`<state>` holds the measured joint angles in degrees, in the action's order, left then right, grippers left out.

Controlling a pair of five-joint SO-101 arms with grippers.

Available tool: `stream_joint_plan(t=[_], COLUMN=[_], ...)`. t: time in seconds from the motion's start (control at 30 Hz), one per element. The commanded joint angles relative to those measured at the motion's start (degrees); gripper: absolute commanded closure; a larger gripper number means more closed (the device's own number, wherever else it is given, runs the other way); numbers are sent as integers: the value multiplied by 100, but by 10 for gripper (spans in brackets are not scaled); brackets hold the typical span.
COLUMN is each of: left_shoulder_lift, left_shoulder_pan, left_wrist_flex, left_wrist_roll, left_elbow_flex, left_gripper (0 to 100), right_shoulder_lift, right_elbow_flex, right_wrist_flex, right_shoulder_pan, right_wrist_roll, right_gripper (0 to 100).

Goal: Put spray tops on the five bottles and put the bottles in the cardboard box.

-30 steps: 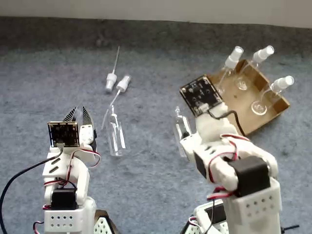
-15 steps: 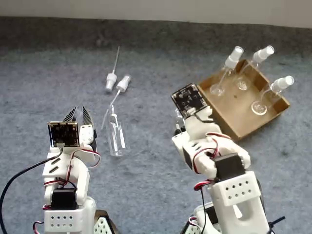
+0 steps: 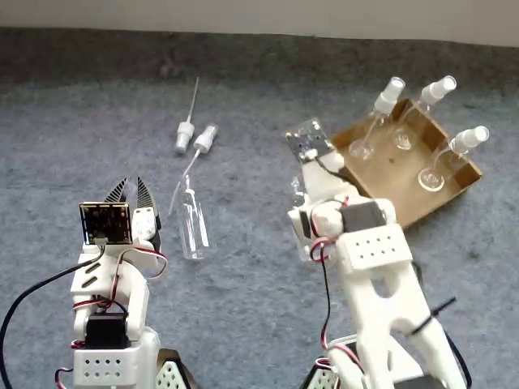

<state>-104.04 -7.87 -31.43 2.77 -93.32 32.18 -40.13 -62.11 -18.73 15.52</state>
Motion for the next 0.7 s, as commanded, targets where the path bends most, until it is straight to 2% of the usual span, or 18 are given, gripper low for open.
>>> stream_joint_plan(t=[0.0,0.13,0.2,0.4,0.57,0.67], left_shoulder_lift=[-57,-57,-57,-57,-57,-57], left_shoulder_pan=[101,101,101,101,101,101], left_wrist_flex=[123,123,123,123,123,123], left_wrist_roll=[-70,-70,-70,-70,-70,-70], left_elbow_flex=[40,40,40,40,40,40], left_gripper=[993,993,993,993,993,993], right_shoulder_lift=[-725,-1358,-1587,-2149,-2826,-3275], right_elbow_flex=[708,1051,1218,1754,2765,3442], right_wrist_flex=[110,110,110,22,-848,-1244], right_shoulder_pan=[92,92,92,66,4,4], right_wrist_roll=[26,26,26,26,0,-360], right_gripper=[911,778,750,742,741,741])
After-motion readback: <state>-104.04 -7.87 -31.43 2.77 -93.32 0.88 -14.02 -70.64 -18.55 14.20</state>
